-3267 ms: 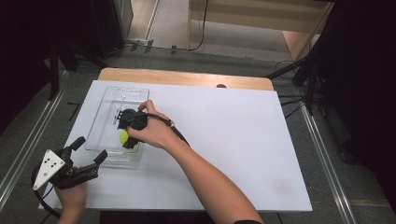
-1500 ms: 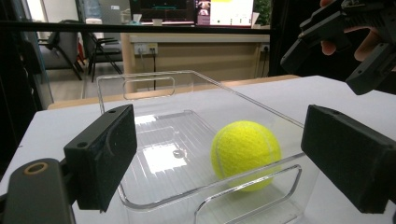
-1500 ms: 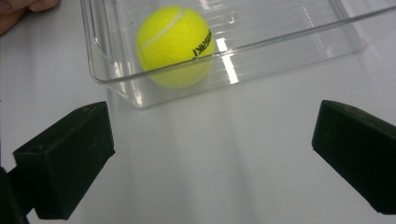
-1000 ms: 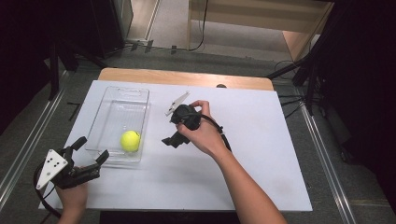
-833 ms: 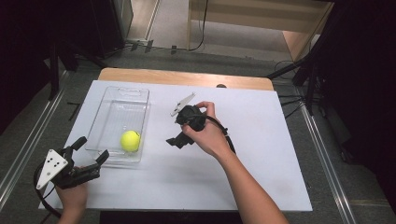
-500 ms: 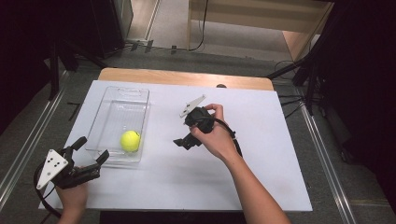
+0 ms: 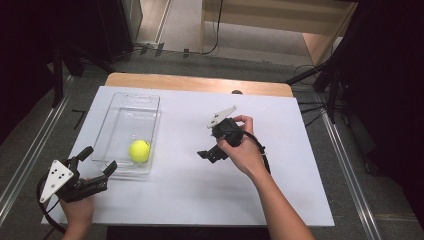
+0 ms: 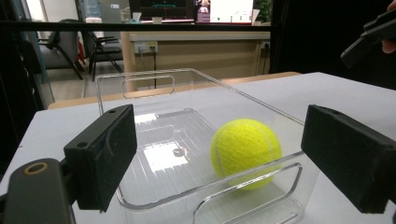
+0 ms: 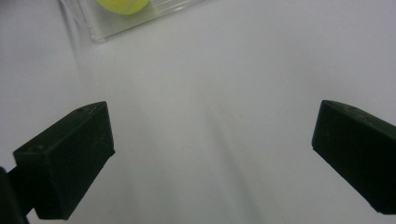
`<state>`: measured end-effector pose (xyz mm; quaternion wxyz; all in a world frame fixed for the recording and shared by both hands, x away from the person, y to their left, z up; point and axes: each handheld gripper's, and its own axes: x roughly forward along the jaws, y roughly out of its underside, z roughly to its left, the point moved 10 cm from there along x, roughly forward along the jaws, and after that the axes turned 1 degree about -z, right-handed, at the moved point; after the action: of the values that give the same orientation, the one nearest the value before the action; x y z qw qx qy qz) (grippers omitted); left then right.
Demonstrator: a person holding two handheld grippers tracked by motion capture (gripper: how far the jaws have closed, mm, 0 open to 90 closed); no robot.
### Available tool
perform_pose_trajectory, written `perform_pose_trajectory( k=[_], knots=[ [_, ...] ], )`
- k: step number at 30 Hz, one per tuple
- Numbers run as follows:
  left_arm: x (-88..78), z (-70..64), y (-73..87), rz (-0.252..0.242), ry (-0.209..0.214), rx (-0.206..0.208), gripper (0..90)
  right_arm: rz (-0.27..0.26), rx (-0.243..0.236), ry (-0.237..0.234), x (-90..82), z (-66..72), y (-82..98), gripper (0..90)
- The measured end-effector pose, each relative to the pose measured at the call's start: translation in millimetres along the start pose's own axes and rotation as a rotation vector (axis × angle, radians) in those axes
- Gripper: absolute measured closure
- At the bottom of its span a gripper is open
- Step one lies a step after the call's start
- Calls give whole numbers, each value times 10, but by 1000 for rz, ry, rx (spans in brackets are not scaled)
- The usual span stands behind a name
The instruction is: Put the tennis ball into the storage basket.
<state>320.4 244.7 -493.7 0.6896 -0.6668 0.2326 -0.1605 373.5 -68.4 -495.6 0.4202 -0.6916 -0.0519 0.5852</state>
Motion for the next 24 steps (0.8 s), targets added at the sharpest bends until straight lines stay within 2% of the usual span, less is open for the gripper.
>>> perform_pose_trajectory(
  k=[24],
  knots=[
    [4,-2,2,0,-1,0,110,-56,91,67,-283,-179,432,0]
  ],
)
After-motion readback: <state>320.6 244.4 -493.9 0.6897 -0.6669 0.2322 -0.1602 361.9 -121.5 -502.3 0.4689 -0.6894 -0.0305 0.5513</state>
